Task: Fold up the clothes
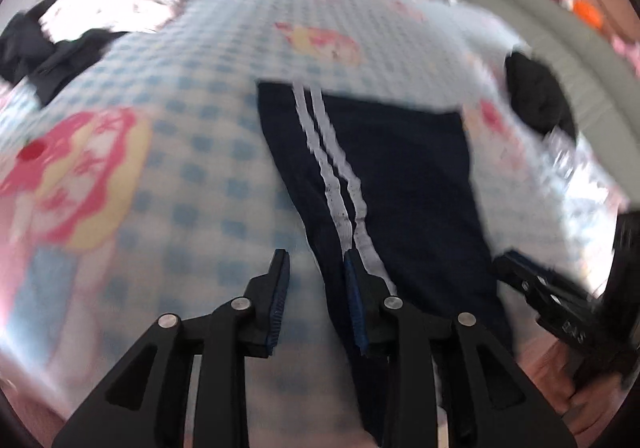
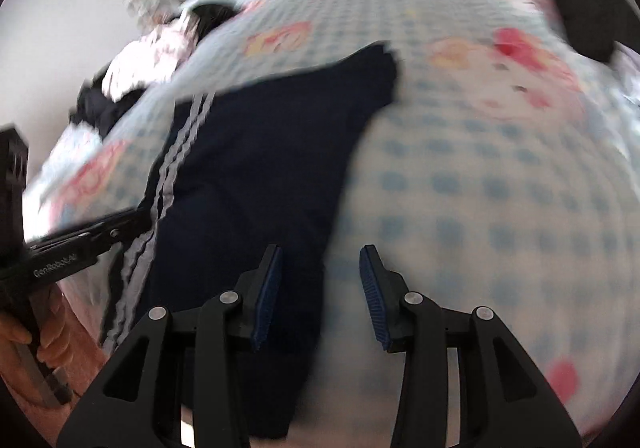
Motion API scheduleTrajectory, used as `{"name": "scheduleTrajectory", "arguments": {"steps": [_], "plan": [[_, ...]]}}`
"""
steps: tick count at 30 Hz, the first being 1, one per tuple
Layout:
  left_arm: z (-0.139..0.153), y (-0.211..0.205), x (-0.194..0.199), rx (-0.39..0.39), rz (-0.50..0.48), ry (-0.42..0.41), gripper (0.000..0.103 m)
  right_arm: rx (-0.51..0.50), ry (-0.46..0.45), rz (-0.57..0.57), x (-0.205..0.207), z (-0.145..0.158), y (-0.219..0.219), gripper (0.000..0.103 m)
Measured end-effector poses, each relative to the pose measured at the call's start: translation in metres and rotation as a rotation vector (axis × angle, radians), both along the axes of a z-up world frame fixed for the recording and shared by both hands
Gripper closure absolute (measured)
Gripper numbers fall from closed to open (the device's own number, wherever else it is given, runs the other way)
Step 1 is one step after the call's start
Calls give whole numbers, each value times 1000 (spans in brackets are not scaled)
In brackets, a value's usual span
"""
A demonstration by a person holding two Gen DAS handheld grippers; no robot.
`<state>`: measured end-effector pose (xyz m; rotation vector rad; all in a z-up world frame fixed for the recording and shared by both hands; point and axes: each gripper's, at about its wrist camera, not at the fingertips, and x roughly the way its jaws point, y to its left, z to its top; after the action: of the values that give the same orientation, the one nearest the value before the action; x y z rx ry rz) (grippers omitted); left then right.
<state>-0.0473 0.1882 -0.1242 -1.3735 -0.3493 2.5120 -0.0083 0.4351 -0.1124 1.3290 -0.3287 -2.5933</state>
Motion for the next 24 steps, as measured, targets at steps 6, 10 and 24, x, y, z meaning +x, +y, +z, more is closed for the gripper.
{"name": "scheduleTrajectory", "arguments": {"steps": [6, 10, 24], "plan": [[1, 0, 33, 101, -4, 8, 62, 26, -29, 0, 31, -2, -3, 59], [-9, 9, 49, 82, -27, -23, 62, 38, -90, -16, 41, -19, -2, 59], [-17, 20, 67, 63, -70, -38, 62, 80, -107, -29, 44, -12, 0, 59]]}}
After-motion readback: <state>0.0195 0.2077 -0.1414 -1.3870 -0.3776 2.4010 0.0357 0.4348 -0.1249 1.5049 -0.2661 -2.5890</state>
